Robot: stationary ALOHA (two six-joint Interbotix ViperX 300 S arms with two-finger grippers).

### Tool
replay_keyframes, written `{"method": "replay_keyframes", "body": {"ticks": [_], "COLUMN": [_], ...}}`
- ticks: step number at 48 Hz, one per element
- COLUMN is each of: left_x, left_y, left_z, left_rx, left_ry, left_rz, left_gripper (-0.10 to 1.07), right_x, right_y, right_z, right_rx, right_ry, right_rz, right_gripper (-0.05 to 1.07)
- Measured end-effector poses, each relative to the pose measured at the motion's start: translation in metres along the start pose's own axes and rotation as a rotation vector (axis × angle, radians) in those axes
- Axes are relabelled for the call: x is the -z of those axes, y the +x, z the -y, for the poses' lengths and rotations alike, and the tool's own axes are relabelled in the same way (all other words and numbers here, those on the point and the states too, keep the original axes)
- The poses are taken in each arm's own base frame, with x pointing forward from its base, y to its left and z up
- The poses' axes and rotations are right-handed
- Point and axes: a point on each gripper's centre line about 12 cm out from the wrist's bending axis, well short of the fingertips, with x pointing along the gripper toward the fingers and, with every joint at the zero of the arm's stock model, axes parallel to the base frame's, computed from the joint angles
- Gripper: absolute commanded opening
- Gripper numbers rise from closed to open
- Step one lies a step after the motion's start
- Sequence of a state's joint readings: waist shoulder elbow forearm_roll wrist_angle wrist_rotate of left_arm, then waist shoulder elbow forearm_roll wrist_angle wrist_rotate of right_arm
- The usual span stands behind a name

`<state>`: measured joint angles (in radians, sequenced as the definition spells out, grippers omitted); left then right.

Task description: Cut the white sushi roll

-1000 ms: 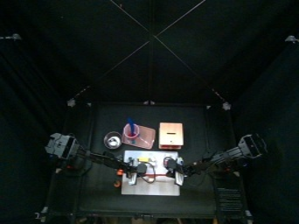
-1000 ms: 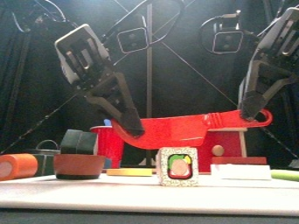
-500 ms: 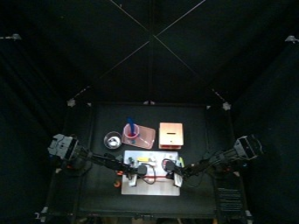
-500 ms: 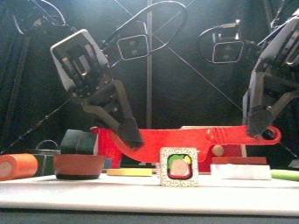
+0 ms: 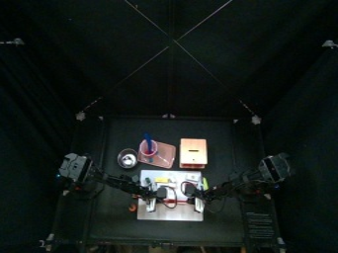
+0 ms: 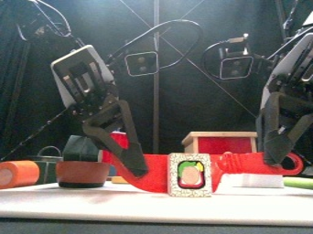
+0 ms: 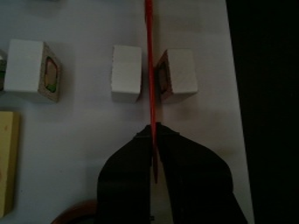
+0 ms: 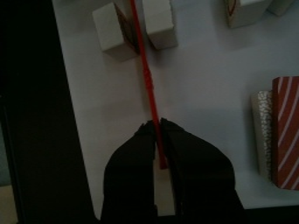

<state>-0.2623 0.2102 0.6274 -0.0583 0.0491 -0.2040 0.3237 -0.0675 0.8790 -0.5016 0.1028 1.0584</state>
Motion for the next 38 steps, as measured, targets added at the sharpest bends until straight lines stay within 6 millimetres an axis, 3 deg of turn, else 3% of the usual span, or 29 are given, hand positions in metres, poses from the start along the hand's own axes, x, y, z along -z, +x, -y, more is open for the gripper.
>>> {"method": "replay_keyframes", "body": {"ticks": [23,38], "left_x": [0.001,-0.011], "left_y": [-0.005,-0.025], "left_z": [0.017,0.026], "left_rx": [0.031,0.055], "left_ry": [0.006,0.052], "left_rz": [0.005,0.06], "left_gripper": [0.47,0.5], "right_x": [0.0,-0.009], "right_y": [-0.001,-0.017], "right_z": [-0.017,-0.023], "right_rx": [-0.038,-0.039], "right_ry": [0.013,-0.007], "right_rz": [0.002,0.031], "right_gripper": [0.2,0.2]}}
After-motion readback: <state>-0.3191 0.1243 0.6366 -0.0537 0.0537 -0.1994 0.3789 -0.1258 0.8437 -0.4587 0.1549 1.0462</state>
